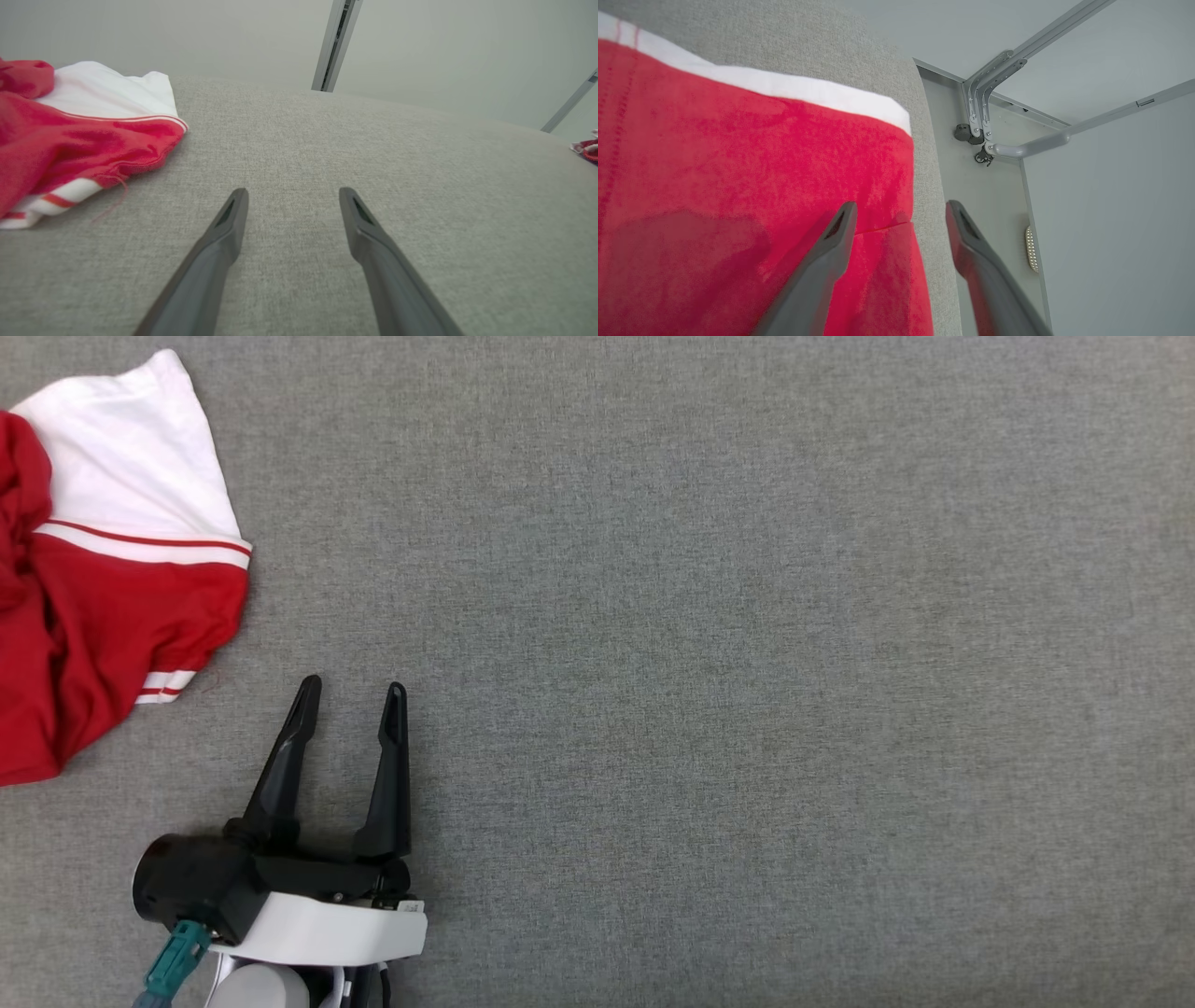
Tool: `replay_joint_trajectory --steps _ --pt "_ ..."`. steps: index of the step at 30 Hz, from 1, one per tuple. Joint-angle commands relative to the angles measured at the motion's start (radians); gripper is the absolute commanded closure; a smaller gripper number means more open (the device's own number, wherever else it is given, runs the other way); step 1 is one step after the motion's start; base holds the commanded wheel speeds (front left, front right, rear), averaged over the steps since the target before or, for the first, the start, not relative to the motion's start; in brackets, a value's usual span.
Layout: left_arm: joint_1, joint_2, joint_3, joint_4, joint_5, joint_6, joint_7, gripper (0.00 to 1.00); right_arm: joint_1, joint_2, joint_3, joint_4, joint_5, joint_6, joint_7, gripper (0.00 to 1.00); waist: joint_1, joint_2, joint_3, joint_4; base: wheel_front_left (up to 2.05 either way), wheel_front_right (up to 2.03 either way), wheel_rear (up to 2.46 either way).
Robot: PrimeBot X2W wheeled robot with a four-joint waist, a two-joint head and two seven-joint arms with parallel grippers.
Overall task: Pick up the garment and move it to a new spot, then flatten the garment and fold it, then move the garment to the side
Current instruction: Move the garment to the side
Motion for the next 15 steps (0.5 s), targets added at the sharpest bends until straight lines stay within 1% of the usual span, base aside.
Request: replay_joint_trajectory --steps 1,3,6,10,12,15 --pt "0.008 0.009 0.009 0.023 -0.01 0.009 0.006 0.0 -0.016 0.003 -0.012 0.008 -0.027 0.0 -0.035 0.0 0.0 0.0 -0.015 -0.001 0.0 0.0 0.0" --pt "0.009 0.008 0.006 0.024 -0.023 0.013 0.004 0.0 -0.016 0.025 -0.04 0.016 -0.043 0.0 -0.089 0.0 0.0 0.0 -0.041 -0.003 0.0 0.0 0.0" --pt "0.025 0.007 0.004 0.03 -0.042 0.022 0.003 0.0 0.02 0.054 -0.083 -0.011 -0.064 0.0 -0.2 0.0 0.0 0.0 -0.105 -0.006 0.0 0.0 0.0" --pt "0.076 0.007 0.014 0.043 -0.068 0.04 0.003 0.0 0.134 0.155 -0.141 -0.096 -0.061 0.0 -0.344 0.0 0.0 0.0 -0.226 -0.011 0.0 0.0 0.0" --pt "0.107 0.007 0.022 0.046 -0.078 0.048 0.003 0.0 0.218 0.204 -0.16 -0.161 -0.063 0.0 -0.398 0.0 0.0 0.0 -0.286 -0.014 0.0 0.0 0.0" --pt "0.15 0.007 0.039 0.049 -0.086 0.057 0.003 0.0 0.376 0.3 -0.178 -0.259 -0.082 0.0 -0.469 0.0 0.0 0.0 -0.366 -0.015 0.0 0.0 0.0"
